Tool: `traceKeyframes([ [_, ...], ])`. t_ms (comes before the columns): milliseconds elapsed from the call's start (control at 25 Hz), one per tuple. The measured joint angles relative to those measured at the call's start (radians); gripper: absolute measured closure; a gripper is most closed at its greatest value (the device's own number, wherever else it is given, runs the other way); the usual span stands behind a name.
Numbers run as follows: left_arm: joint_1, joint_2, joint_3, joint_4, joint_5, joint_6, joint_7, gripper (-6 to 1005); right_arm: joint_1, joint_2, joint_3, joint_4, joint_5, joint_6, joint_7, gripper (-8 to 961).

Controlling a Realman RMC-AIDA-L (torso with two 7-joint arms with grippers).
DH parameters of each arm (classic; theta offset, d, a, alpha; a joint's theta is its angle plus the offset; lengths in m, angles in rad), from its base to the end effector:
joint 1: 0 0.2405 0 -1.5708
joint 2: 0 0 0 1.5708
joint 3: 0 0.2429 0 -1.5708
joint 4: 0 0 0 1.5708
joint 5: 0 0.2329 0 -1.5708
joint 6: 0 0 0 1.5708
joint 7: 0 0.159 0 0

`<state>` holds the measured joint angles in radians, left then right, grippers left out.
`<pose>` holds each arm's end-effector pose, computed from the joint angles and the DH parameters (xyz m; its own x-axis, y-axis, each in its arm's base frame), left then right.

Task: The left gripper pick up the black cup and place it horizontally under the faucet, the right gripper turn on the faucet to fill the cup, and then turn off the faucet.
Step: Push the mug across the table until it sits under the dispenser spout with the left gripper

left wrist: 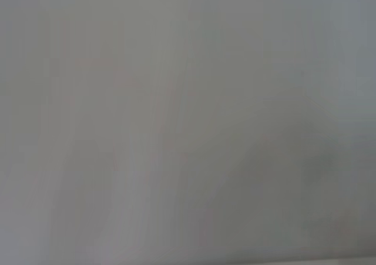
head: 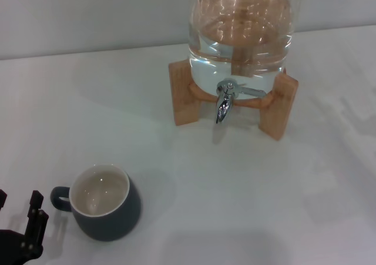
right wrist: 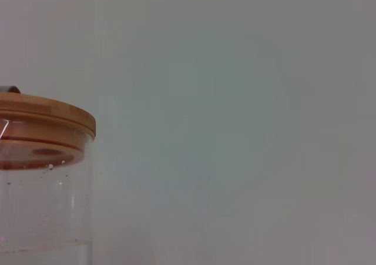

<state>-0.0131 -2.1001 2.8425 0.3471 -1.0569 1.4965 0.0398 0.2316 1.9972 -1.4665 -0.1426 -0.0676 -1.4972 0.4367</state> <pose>-0.3280 0.1824 -0.0789 0.6911 -0.0462 0.7212 0.6940 -0.2363 -0.6801 0.3697 0.2839 0.0576 0.6211 0.2262 -0.7503 -0.7339 -0.1679 -0.6582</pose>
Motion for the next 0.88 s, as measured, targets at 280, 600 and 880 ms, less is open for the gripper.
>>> traceKeyframes([
  [280, 0.009, 0.0, 0.0, 0.001, 0.0, -0.01, -0.007, 399, 0.0, 0.002, 0.0, 0.0, -0.001, 0.0, 0.0, 83],
  [600, 0.008, 0.003, 0.0, 0.0, 0.0, -0.037, -0.026, 400, -0.002, 0.003, 0.0, 0.0, -0.002, -0.002, 0.0, 83],
  [880, 0.005, 0.003, 0.0, 0.001, 0.008, -0.066, -0.029, 400, -0.002, 0.003, 0.0, 0.0, -0.002, -0.001, 0.0, 83],
])
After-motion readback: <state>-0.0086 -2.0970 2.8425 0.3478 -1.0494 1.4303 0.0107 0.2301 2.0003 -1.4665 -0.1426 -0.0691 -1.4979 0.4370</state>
